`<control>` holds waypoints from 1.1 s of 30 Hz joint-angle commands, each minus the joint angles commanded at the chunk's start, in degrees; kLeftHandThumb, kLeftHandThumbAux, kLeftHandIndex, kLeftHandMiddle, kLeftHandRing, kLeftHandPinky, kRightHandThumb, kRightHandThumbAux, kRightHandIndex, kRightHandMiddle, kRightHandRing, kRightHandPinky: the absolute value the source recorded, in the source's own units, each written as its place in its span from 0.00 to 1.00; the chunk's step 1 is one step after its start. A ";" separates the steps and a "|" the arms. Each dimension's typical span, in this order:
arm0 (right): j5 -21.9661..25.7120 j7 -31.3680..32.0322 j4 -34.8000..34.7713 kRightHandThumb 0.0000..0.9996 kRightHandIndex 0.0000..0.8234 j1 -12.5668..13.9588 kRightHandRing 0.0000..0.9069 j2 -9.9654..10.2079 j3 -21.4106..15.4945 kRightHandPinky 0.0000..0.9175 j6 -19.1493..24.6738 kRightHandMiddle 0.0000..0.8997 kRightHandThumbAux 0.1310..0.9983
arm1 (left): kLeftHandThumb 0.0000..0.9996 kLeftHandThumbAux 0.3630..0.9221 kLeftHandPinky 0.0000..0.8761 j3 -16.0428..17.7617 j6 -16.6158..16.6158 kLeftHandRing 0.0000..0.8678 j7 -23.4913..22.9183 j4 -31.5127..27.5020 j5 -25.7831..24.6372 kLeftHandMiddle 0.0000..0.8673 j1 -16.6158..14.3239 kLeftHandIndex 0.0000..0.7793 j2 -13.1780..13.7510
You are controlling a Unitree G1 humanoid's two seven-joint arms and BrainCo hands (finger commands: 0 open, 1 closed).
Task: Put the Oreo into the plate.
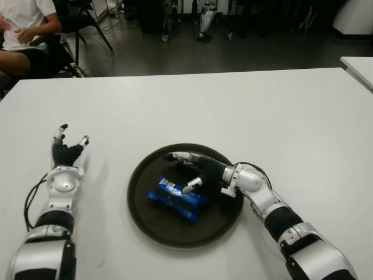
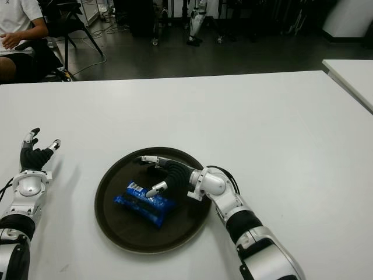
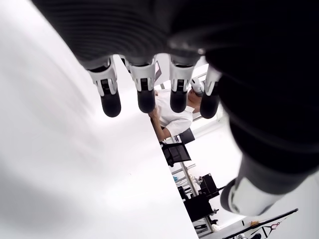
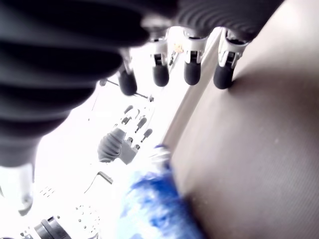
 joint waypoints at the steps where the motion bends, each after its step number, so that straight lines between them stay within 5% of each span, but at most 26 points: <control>1: -0.11 -0.12 -0.02 0.00 0.05 0.03 0.04 -0.06 -0.03 0.04 -0.08 0.07 0.47 | 0.00 0.61 0.02 0.02 -0.05 0.00 0.02 -0.03 -0.02 0.00 0.03 0.00 -0.05; 33: -4.04 -2.31 -0.63 0.00 0.08 -0.68 0.07 -1.01 0.60 0.06 0.92 0.09 0.49 | 0.00 0.62 0.03 0.30 -0.44 0.00 0.12 0.69 -0.05 0.00 -0.12 0.01 -0.09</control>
